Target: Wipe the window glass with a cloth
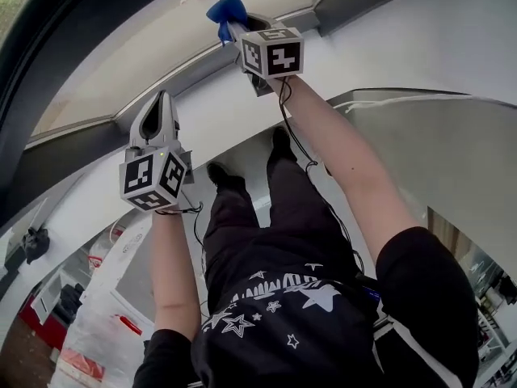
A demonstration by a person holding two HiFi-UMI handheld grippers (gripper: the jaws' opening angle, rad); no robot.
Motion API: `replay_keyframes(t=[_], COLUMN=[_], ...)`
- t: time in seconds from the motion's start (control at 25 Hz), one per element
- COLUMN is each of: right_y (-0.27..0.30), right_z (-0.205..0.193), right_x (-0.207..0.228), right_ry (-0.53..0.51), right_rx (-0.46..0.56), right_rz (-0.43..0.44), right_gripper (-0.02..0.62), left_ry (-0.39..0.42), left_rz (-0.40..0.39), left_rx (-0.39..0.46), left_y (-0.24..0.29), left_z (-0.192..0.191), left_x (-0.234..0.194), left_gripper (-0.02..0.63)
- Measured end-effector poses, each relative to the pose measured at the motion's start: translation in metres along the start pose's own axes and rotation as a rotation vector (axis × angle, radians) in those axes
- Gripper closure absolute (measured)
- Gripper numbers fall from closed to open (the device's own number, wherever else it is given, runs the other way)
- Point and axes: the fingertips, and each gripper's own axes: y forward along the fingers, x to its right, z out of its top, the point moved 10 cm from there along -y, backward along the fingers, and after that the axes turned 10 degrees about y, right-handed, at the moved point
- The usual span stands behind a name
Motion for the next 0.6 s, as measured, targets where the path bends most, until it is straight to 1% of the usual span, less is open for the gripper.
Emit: replay_keyframes(t=[0.04, 0.12, 0.16, 0.28, 0.4, 0.6], right_y=[-0.005, -0.017, -0.021, -0.030, -0.037, -0.051], right_z=[0.004, 0.010, 0.011, 0.014, 0.026, 0.040], right_x=[0.016, 0.045, 0.058, 0.091, 0.126, 0.178], right_ry=[0.011, 0.048, 0.061, 0.083, 0.106, 0.157], right_rx=[0.011, 0.054, 0.067, 0.075, 0.093, 0.117], right_rz=[-0.025, -0.086, -0.103, -0.121, -0.136, -0.202], right_gripper=[0.520, 0.520, 0.520, 0.520, 0.520, 0.520], left_ry=[0.007, 0.032, 0.043, 0.056, 0.056, 0.059], left_rz=[-0.015, -0.074, -0.094, -0.114, -0.130, -0.191], left_rx=[0.004, 0.011, 0.010, 0.000, 0.001, -0.001], left_y=[0.011, 0.035, 0.044, 0.063, 0.087, 0.119], left_z=[0.004, 0.012, 0.014, 0.014, 0.019, 0.022], left_x=[0.008, 0.020, 0.028, 0.054, 0.080, 0.122], left_gripper=[0.598, 0.597, 0.597, 0.598, 0.597, 0.598])
